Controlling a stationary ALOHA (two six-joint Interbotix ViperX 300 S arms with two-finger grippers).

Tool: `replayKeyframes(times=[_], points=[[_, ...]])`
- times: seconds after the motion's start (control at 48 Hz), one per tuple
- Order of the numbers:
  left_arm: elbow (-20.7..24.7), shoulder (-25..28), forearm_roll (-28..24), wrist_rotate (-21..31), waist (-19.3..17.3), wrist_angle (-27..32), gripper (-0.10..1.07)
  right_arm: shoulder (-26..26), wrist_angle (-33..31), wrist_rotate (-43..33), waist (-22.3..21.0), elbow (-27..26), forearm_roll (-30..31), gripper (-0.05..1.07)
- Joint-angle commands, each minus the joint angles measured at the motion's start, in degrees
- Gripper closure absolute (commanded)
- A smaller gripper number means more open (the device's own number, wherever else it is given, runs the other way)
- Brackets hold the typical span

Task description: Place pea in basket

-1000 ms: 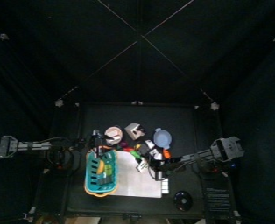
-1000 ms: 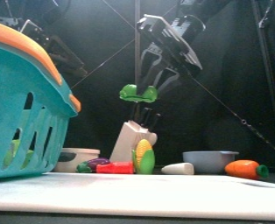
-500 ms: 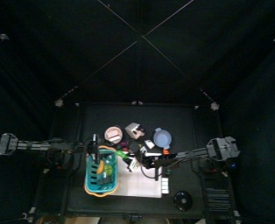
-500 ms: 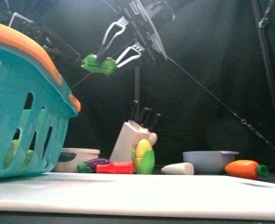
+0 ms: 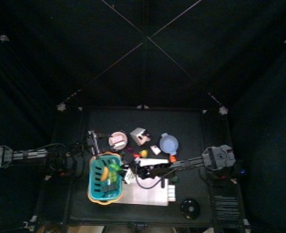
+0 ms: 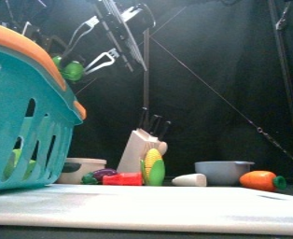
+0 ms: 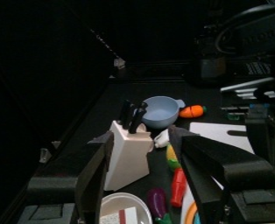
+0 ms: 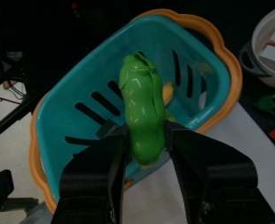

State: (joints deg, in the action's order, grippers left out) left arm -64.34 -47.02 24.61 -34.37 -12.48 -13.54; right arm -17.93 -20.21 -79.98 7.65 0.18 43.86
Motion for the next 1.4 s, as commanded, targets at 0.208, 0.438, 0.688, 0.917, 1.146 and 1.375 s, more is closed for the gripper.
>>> replayKeyframes(times=[0.208,0.438,0.688,0.917,1.146,1.375], points=[[0.79,0.00,0.09,0.18,0.00,-0.44,0.09,-0.53,-0.26,0.09,0.18,-3.16,0.09,0.32],[0.70,0.00,0.18,0.18,0.00,-0.44,0.09,-0.53,-1.14,0.09,0.00,-2.90,-0.09,0.31],[0.70,0.00,0.18,0.26,0.00,-0.35,0.09,-0.53,-1.23,0.09,-0.18,-2.90,-0.18,0.31],[0.79,0.00,0.26,0.26,0.00,-0.44,0.09,-0.53,-1.23,0.09,-0.18,-2.99,-0.09,0.31],[0.79,0.00,0.18,0.35,-0.09,-0.44,0.09,-0.53,-1.23,0.09,-0.18,-2.99,-0.18,0.23],[0.70,0.00,0.26,0.35,-0.09,-0.35,0.09,-0.53,-1.41,0.09,-0.18,-3.08,0.00,0.17]])
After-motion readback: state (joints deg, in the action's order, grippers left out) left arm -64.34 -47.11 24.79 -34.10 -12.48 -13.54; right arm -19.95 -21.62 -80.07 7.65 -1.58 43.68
